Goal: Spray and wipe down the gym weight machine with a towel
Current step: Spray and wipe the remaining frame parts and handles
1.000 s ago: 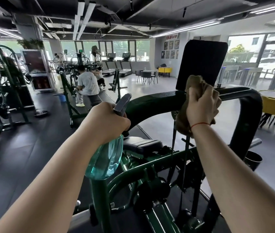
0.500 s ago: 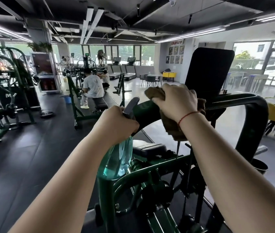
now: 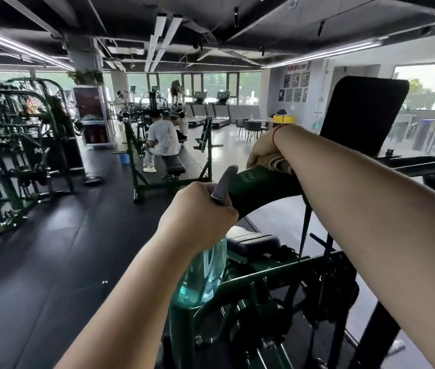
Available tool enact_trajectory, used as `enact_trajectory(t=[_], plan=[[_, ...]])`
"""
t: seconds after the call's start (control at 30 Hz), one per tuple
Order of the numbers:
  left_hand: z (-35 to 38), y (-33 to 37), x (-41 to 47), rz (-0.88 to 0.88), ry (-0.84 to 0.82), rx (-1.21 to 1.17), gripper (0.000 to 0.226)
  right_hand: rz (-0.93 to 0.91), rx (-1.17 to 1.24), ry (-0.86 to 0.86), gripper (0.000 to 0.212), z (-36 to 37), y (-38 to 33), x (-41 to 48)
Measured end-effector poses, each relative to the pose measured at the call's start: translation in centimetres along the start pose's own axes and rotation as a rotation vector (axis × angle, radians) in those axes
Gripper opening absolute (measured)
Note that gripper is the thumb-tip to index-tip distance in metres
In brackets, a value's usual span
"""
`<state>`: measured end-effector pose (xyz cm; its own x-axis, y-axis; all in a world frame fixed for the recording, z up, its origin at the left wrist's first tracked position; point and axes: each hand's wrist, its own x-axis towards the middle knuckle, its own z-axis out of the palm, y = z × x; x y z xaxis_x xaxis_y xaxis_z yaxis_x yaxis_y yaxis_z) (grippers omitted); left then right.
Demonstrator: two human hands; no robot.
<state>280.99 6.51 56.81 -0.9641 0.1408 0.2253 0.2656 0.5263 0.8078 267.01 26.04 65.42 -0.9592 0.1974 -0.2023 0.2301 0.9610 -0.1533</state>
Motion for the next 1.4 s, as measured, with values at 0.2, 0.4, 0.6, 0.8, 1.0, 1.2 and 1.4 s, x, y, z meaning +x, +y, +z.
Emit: enact_trajectory(t=[0.2, 0.4, 0.6, 0.8, 1.0, 1.2, 1.4], plan=[[-0.1, 0.0, -0.4, -0.016, -0.009, -0.013, 0.016, -0.008, -0.043, -0.110, 0.043, 0.8, -0.9, 1.1], [-0.4, -0.5, 0.1, 0.004, -0.046, -0.074, 0.015, -0.094, -0.088, 0.041, 0.021, 1.4, -0.9, -1.5], [-2.1, -1.4, 0.7, 0.033, -0.212, -0.189, 0.025, -0.078, -0.106, 0.245, 0.038, 2.0, -1.7, -2.2], [-6.9, -5.6, 1.9, 0.008, -0.348, -0.396, 0.024, 0.010, -0.165, 0.366, 0.063, 3.3, -2.9, -3.1], [-10.1, -11.0, 3.9, 0.086, -0.504, -0.305, 0.016, 0.183, -0.231, 0.664, 0.052, 6.6, -6.1, -6.1], [-11.8, -16.0, 5.0, 0.115, -0.573, -0.404, 0.026, 0.342, -0.254, 0.868, 0.050, 12.2, -10.4, -9.6], [-11.8, -19.2, 5.7, 0.122, -0.634, -0.413, 0.016, 0.241, -0.379, 1.041, 0.054, 24.4, -15.8, -11.7]])
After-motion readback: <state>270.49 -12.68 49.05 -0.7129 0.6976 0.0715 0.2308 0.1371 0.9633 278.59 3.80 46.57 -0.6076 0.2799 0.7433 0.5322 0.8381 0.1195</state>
